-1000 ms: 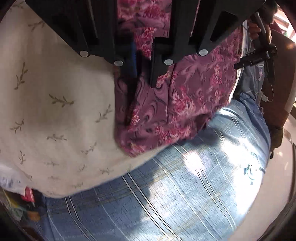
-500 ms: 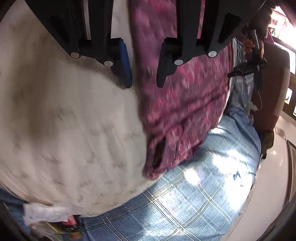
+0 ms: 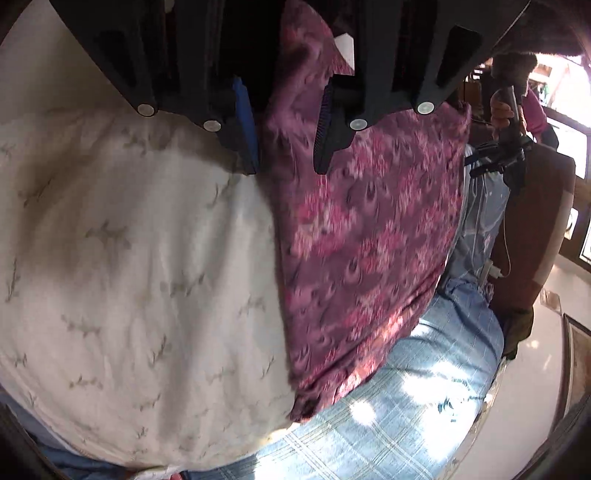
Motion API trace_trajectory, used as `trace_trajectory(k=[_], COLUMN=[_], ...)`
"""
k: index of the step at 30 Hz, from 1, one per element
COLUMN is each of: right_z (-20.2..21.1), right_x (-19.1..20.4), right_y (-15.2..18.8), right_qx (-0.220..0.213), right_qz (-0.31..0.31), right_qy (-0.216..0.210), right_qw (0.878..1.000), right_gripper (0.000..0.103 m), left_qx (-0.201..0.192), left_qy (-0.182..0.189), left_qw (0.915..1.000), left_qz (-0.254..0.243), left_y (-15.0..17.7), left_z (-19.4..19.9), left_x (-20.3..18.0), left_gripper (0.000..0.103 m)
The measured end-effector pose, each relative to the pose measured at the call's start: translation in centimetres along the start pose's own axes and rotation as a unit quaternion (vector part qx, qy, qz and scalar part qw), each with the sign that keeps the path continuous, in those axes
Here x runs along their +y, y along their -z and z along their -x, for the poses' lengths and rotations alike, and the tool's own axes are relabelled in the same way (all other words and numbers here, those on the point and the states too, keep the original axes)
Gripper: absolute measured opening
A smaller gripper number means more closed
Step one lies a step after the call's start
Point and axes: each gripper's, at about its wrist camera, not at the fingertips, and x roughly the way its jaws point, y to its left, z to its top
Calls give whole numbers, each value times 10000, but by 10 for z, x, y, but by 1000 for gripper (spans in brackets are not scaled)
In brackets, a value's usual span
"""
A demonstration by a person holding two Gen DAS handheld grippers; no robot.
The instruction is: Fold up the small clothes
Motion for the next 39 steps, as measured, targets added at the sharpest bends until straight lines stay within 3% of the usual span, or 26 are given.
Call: trace_trajectory(k=[11, 17, 20, 22, 23, 24, 28, 32, 39], right_z=[-11, -15, -18, -21, -22, -20, -3, 12, 23], right_x=[5, 16, 22, 29, 32, 33, 31, 35, 42], right_y=[25, 29, 31, 33, 34, 34, 26, 10, -41], right_qx=[529, 448, 472, 533, 564, 535, 189, -211, -733], right_qz=[293, 668, 898, 1082, 1184, 1207, 808, 513, 205], right_qy=[-235, -250, -202, -181, -159, -245, -1017, -1688, -2177], right_qw=[9979, 9964, 9946, 9925, 9912, 9909, 9914, 9841, 9730], right_gripper=[35, 34, 26, 11, 7, 5, 4, 4, 4], left_qx=[198, 501, 538, 515, 535, 556, 315, 46, -375], left_qy=[136, 62, 60, 147, 199, 274, 493, 934, 1461], left_qw=[9997, 9984, 9981, 9981, 9979, 9976, 9978, 9955, 9882], left_qz=[-18, -260, -282, -297, -300, -306, -313, -174, 257], left_y=[20, 33, 37, 39, 39, 39, 35, 18, -26], left_z=[-17, -26, -28, -28, -27, -27, -15, 0, 15], left_x=[-8, -13, -14, -16, -16, -18, -26, -36, -52], left_gripper=[66, 66, 65, 43, 22, 9, 4, 4, 4])
